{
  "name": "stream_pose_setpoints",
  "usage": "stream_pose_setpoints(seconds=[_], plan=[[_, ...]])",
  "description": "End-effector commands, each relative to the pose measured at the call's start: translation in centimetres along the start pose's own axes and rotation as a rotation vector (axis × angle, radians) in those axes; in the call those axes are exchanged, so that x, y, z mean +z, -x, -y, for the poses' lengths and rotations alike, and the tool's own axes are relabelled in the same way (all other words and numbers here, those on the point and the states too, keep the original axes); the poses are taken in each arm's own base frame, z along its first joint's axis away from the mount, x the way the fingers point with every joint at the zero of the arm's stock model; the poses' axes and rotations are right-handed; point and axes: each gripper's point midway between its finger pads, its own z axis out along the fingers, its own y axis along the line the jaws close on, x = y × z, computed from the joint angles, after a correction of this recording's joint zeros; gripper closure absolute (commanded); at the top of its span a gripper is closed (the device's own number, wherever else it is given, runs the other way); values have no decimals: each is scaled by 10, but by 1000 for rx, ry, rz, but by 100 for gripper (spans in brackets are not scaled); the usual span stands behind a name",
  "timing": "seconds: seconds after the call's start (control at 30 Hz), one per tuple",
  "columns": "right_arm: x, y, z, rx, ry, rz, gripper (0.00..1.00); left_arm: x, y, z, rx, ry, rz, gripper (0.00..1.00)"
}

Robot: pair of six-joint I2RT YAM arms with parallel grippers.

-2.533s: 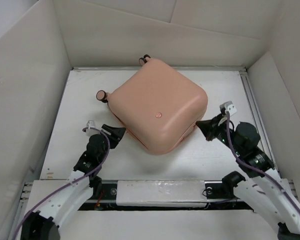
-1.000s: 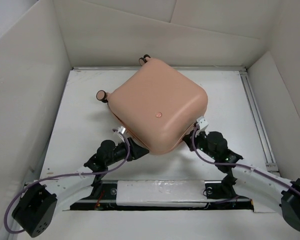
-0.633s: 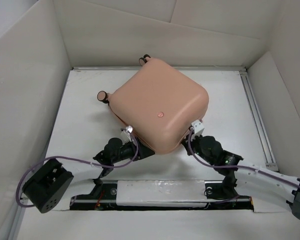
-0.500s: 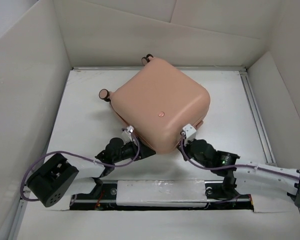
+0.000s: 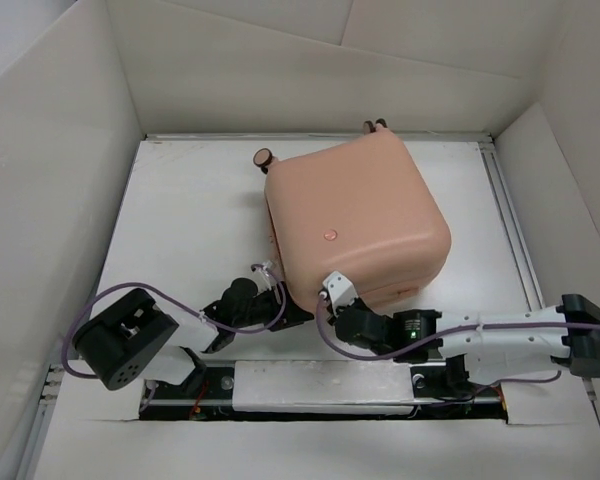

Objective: Pack the luggage

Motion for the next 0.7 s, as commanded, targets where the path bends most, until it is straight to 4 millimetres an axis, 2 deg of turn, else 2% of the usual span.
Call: stream_pose_setpoints(seconds=[0.0, 0.03, 0.07, 0.1, 0.13, 0.17, 0.2, 0.23, 0.27, 0.3, 0.33, 0.37, 0.4, 0.43, 0.47, 0.5, 0.57, 0.6, 0.63, 0.67], plan=[[-47, 79, -107, 142, 438, 204, 100, 1, 101, 85, 8, -235, 396, 52], [-44, 79, -105, 136, 428, 223, 100, 1, 98, 81, 6, -227, 392, 52], [-42, 78, -98, 145, 414, 226, 100, -1, 99, 85, 9, -238, 397, 52], [-36, 79, -85, 168, 389, 232, 100, -2, 98, 78, 2, -216, 399, 52], [-30, 61, -78, 159, 386, 202, 100, -9, 103, 84, 4, -232, 419, 50], [-36, 66, -68, 187, 386, 238, 100, -13, 105, 80, 7, -219, 430, 45], [-34, 63, -56, 213, 368, 241, 100, -16, 105, 68, -9, -175, 429, 41], [-31, 47, -52, 209, 381, 217, 100, -33, 124, 73, -1, -187, 506, 34], [-41, 52, -46, 230, 404, 251, 100, -40, 130, 65, -4, -159, 531, 27], [-46, 51, -46, 233, 427, 261, 100, -49, 138, 61, -15, -144, 561, 16], [-50, 47, -45, 232, 442, 261, 100, -54, 142, 43, -48, -75, 572, 12], [-52, 36, -47, 233, 464, 237, 100, -79, 167, 49, -46, -89, 677, 9], [-56, 34, -46, 244, 478, 242, 100, -91, 181, 58, -35, -100, 717, 6], [-56, 31, -46, 261, 480, 236, 100, -96, 188, 56, -41, -66, 724, 3], [-53, 19, -48, 255, 480, 205, 100, -107, 207, 56, -41, -38, 773, 0], [-54, 16, -48, 250, 485, 193, 100, -117, 230, 85, 8, -63, 799, 0], [-53, 8, -50, 251, 487, 171, 100, -111, 252, 98, 9, -57, 753, 0], [-52, 6, -50, 258, 484, 159, 100, -94, 265, 86, -22, -15, 710, 0], [-51, 2, -50, 255, 480, 151, 100, -94, 289, 114, 6, -58, 722, 0], [-54, 3, -51, 254, 492, 159, 100, -79, 314, 120, 7, -46, 704, 0]])
